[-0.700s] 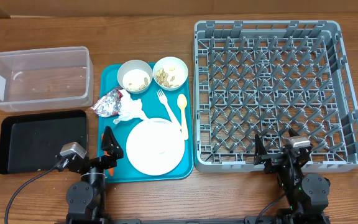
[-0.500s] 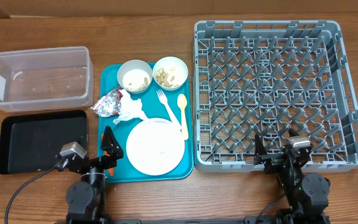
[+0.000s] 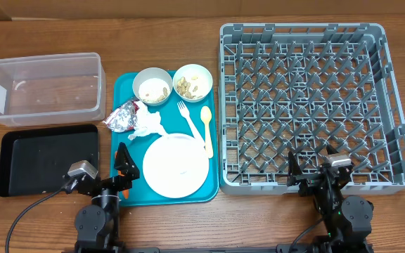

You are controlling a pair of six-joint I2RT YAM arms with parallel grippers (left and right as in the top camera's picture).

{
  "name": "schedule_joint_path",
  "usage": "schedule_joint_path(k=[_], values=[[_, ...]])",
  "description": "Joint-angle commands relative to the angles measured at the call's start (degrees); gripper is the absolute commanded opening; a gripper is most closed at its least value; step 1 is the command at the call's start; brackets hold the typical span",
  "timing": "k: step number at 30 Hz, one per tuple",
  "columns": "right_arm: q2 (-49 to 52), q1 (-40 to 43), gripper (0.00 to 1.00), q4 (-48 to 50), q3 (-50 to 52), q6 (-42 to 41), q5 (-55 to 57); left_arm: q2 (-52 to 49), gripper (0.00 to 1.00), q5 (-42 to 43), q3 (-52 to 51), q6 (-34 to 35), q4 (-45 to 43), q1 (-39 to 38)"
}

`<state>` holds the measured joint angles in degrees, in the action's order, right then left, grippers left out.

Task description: Sort waste into correct bins and load items into the dishwasher rack

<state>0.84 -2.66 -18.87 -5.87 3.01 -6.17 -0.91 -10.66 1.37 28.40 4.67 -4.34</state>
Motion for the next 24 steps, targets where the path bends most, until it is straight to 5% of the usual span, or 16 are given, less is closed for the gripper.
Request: schedule_joint_path(k=[1, 24], values=[[-0.7, 0.2, 1.00, 0.4, 0.2, 0.0, -0.3, 0.6, 1.00, 0.4, -0.6, 0.3, -0.2, 0.6], [-0.7, 0.2, 1.00, 0.4, 0.2, 0.0, -0.3, 0.6, 1.00, -0.2, -0.6, 0.3, -0.3, 0.6]])
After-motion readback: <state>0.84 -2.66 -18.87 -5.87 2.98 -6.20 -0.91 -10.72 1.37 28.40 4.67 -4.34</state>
